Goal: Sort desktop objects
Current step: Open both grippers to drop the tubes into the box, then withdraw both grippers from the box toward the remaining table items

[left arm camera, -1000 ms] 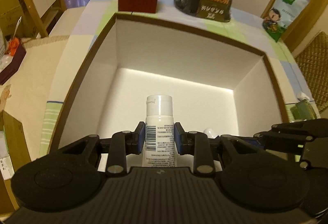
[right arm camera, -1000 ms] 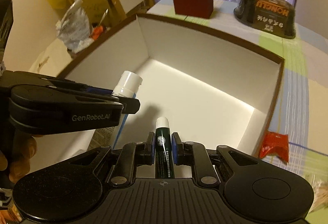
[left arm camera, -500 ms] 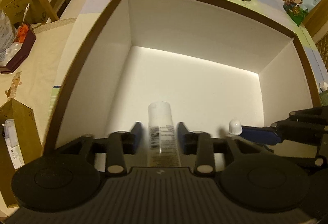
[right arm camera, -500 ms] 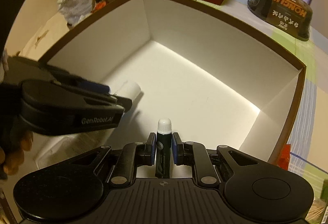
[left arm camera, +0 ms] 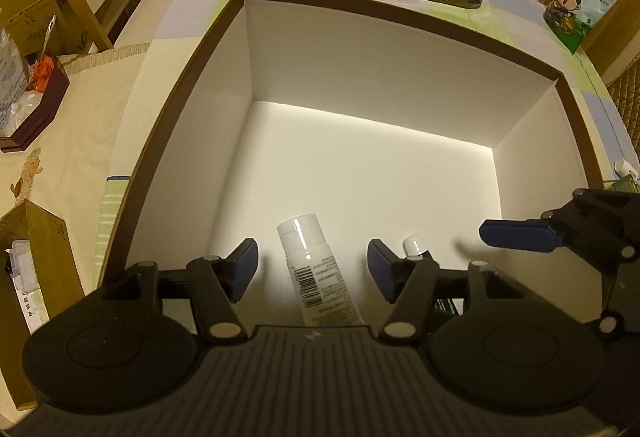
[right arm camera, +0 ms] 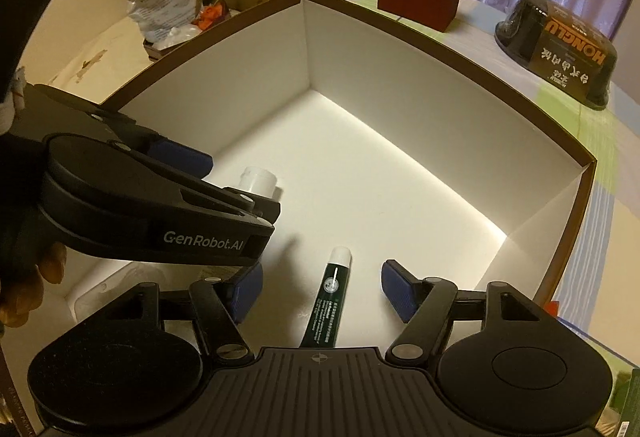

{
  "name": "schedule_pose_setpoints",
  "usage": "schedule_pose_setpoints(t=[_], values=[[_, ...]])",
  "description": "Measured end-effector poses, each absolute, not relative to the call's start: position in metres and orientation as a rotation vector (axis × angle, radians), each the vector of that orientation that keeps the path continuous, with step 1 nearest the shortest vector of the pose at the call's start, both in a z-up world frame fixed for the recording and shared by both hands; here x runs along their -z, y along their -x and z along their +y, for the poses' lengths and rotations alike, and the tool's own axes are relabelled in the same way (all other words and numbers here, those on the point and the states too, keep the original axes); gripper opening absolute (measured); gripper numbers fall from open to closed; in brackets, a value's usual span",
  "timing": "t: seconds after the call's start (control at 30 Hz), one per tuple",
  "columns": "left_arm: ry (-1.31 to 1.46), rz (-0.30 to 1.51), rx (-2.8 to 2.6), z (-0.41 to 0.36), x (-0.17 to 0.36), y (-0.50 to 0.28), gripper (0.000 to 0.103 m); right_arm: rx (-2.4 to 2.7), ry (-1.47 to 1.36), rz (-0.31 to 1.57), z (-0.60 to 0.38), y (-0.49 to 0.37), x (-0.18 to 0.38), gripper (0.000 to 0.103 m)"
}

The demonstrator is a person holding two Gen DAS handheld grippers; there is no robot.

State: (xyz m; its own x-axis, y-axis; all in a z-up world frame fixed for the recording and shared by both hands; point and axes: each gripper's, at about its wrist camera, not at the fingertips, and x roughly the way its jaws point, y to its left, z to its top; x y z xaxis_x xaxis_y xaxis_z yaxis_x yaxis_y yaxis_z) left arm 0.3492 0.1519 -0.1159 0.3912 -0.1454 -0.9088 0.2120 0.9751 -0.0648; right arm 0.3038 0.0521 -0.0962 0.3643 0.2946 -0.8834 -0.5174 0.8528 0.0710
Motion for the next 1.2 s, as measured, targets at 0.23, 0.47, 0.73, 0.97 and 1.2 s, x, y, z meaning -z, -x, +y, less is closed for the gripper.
schedule_pose_setpoints(t=[0.23, 0.47, 0.73, 0.97, 1.2], values=[[-0.071, 1.131, 0.223, 0.153, 0.107, -0.338, 0.06, -0.547, 0.239, 1.065, 0.054, -0.298, 0.094, 0.069], [-0.072, 1.109, 0.211, 0.158, 0.091, -0.32, 0.06, -0.552, 0.236, 1.04, 0.054, -0.289, 0.088, 0.069], [-0.062, 1.068, 0.19, 0.163, 0.069, -0.293, 0.06, -0.564, 0.229, 0.994, 0.048, -0.271, 0.072, 0.069], [-0.065, 1.028, 0.174, 0.158, 0.051, -0.268, 0.061, -0.581, 0.216, 0.946, 0.037, -0.249, 0.055, 0.069], [-0.064, 0.986, 0.136, 0.151, 0.033, -0.24, 0.062, -0.628, 0.209, 0.887, 0.026, -0.223, 0.036, 0.069]])
